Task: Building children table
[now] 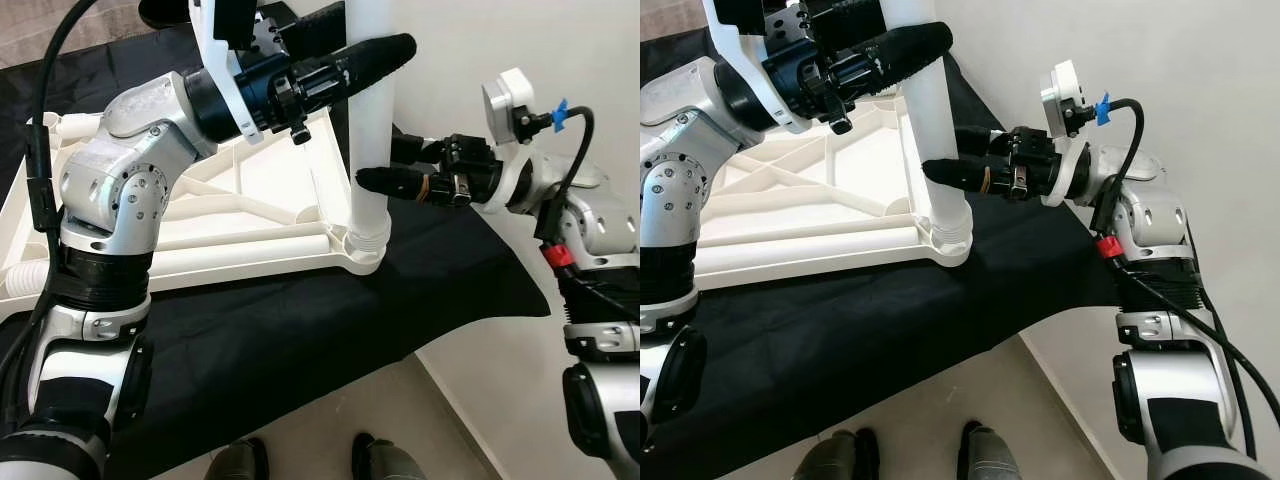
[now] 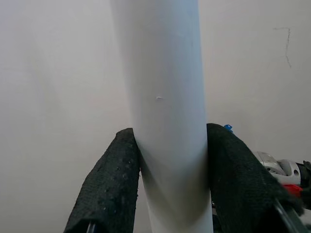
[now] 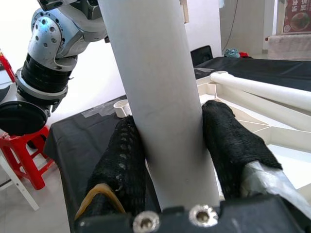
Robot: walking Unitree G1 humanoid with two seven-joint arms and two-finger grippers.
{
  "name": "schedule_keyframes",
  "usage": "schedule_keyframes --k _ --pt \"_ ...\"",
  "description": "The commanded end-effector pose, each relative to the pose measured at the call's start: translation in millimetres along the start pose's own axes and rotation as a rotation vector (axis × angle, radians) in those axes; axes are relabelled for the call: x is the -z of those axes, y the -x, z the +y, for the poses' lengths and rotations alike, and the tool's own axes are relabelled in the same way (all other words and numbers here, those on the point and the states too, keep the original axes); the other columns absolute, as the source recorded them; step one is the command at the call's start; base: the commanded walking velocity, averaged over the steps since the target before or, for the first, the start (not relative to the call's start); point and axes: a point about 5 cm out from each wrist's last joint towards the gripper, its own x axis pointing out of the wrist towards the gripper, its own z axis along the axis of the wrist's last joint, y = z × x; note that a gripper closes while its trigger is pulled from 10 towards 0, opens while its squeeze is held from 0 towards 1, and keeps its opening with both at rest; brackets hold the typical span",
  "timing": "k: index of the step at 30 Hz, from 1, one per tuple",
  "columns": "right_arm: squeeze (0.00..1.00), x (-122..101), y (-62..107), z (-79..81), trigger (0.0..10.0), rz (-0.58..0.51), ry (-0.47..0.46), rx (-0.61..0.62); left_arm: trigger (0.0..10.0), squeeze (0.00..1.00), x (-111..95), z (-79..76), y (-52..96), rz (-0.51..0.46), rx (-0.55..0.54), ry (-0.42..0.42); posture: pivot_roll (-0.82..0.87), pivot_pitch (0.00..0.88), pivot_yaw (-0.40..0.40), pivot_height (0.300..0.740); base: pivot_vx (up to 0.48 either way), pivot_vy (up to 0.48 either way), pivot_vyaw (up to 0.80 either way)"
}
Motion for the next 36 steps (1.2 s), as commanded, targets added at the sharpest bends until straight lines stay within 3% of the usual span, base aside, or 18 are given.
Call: schedule_keyframes --k 1,2,4,5,11,14,17,23,24,25,26,27,36 --pt "0.00 -4 -4.1 4.6 0.0 -0.012 0.041 -0.035 0.0 0.00 -5 1.3 1.2 0.007 -0.005 -0.037 -0.03 0.174 -0.020 0.740 0.000 0.000 0.00" --pt "0.00 -4 -5.1 5.5 10.0 -0.009 0.039 -0.040 0.0 0.00 -5 1.2 0.9 0.009 0.000 -0.039 -0.03 0.173 -0.020 0.740 0.000 0.000 0.00" --pt "0.00 -4 -5.7 6.3 10.0 -0.006 0.038 -0.044 0.0 0.00 -5 1.1 0.7 0.010 0.004 -0.040 -0.03 0.173 -0.020 0.740 0.000 0.000 0.00" --pt "1.00 -7 -9.1 12.2 10.0 -0.009 0.023 -0.096 0.0 0.00 -5 -0.2 -0.2 0.013 0.023 -0.037 -0.03 0.169 -0.019 0.740 0.000 0.000 0.00" --pt "1.00 -12 -23.9 32.3 10.0 0.006 0.026 -0.269 0.0 0.00 -2 -9.1 -4.8 0.025 0.114 -0.009 -0.03 0.164 -0.013 0.740 0.000 0.000 0.00" --pt "1.00 -12 -25.6 34.4 10.0 0.009 0.021 -0.295 0.0 0.00 -1 -10.9 -5.5 0.027 0.129 -0.004 -0.03 0.164 -0.013 0.740 0.000 0.000 0.00" --pt "1.00 -13 -38.3 41.9 10.0 0.010 0.017 -0.377 0.0 0.00 1 -14.9 -8.2 0.028 0.169 0.009 -0.04 0.160 -0.012 0.740 0.000 0.000 0.00" --pt "1.00 -11 -58.1 43.3 10.0 -0.008 0.039 -0.364 0.0 0.00 2 -21.1 -12.2 0.003 0.199 0.021 -0.04 0.155 -0.013 0.740 0.000 0.000 0.00" --pt "0.89 -10 -61.0 43.9 10.0 -0.011 0.039 -0.354 0.0 0.00 2 -21.5 -12.5 -0.001 0.202 0.022 -0.04 0.155 -0.013 0.740 0.000 0.000 0.00" --pt "0.38 -8 -64.7 43.3 10.0 -0.017 0.032 -0.335 0.0 0.00 1 -22.8 -13.4 -0.010 0.203 0.022 -0.04 0.153 -0.015 0.740 0.000 0.000 0.00" --pt "0.38 -8 -64.7 43.3 10.0 -0.017 0.032 -0.335 0.0 0.00 1 -22.8 -13.4 -0.010 0.203 0.022 -0.04 0.153 -0.015 0.740 0.000 0.000 0.00" --pt "0.00 -4 -67.4 41.9 10.0 -0.025 0.019 -0.307 0.0 0.00 0 -24.5 -14.3 -0.020 0.200 0.020 -0.04 0.152 -0.016 0.740 0.000 0.000 0.00" --pt "0.00 16 -58.9 30.8 10.0 0.020 -0.018 -0.131 0.0 0.00 -12 -28.5 -6.1 -0.045 0.164 -0.007 -0.04 0.152 -0.021 0.740 0.000 0.000 0.00"
